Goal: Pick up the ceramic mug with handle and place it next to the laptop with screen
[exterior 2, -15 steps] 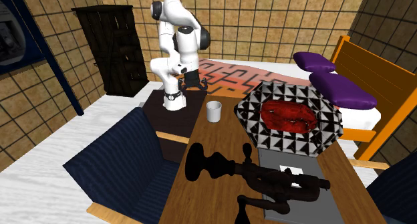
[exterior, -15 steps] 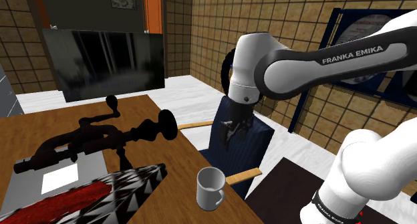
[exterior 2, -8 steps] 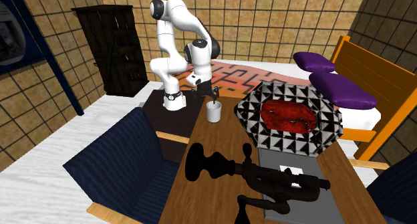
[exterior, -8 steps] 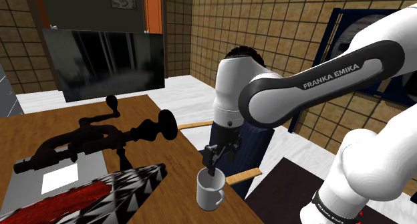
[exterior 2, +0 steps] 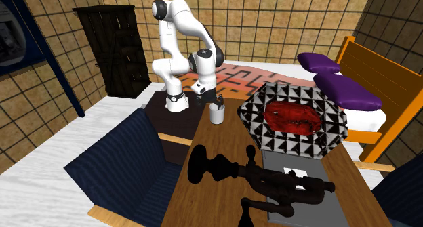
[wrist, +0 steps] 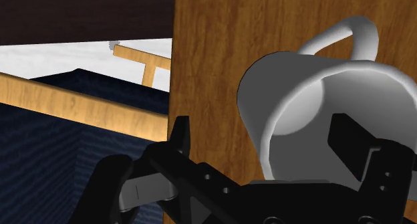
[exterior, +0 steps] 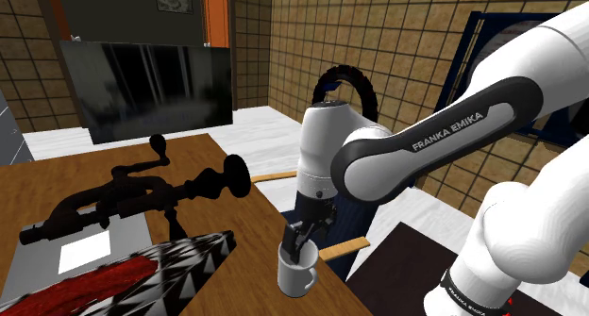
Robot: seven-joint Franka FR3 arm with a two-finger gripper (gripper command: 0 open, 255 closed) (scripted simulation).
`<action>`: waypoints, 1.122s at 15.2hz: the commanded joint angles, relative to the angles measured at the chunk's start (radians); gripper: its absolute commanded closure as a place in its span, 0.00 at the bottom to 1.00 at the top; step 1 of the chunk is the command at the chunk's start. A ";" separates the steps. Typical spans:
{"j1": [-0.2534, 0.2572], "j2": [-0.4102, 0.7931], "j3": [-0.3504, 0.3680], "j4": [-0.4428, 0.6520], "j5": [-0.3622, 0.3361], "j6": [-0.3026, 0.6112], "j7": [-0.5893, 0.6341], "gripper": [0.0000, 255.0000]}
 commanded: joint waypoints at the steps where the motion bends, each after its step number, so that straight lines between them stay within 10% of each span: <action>1: 0.000 0.003 0.001 -0.004 0.001 0.007 0.000 0.00; 6: 0.000 0.003 0.001 -0.004 0.001 0.007 0.000 0.00; 7: 0.000 0.003 0.001 -0.004 0.001 0.007 0.000 1.00; 17: 0.001 -0.008 -0.002 0.002 0.001 -0.010 -0.001 1.00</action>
